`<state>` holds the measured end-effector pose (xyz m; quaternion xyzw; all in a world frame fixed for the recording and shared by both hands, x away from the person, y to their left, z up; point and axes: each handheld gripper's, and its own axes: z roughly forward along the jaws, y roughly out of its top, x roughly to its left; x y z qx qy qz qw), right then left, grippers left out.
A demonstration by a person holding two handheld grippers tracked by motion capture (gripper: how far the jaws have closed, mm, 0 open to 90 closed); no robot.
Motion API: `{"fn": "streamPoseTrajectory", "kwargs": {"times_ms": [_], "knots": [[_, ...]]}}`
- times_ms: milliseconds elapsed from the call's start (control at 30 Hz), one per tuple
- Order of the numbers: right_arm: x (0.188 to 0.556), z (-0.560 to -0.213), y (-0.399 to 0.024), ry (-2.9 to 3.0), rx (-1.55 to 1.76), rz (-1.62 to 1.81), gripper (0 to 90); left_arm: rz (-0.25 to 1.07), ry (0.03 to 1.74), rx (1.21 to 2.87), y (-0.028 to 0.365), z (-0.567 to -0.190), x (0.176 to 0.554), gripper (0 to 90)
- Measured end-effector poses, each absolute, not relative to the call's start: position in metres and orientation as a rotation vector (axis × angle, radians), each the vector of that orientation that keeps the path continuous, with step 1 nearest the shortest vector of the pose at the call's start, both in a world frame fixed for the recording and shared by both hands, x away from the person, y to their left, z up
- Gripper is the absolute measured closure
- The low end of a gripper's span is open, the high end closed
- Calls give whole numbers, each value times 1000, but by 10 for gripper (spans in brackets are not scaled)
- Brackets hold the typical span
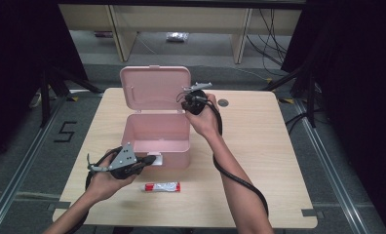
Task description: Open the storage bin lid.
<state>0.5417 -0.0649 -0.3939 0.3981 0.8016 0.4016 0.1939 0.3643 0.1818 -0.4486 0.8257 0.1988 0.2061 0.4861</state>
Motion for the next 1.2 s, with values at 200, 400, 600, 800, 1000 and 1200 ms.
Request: {"fn": "streamPoseTrajectory", "kwargs": {"times_ms": [200, 400, 600, 800, 1000, 1200], "knots": [[545, -395, -64, 2249, 1116, 1134, 900, 501, 486, 2009, 182, -448, 364, 900], [547, -395, -64, 2248, 1101, 1109, 900, 502, 483, 2012, 182, -448, 364, 900], [548, -397, -62, 2248, 1119, 1103, 900, 505, 479, 2015, 182, -448, 364, 900], [550, -399, -59, 2241, 1137, 1110, 900, 506, 476, 2019, 182, -448, 364, 900], [551, -400, -59, 2258, 1126, 1084, 900, 506, 476, 2018, 181, -448, 364, 900], [552, -401, -59, 2266, 1127, 1077, 900, 506, 474, 2021, 181, -448, 364, 900]]}}
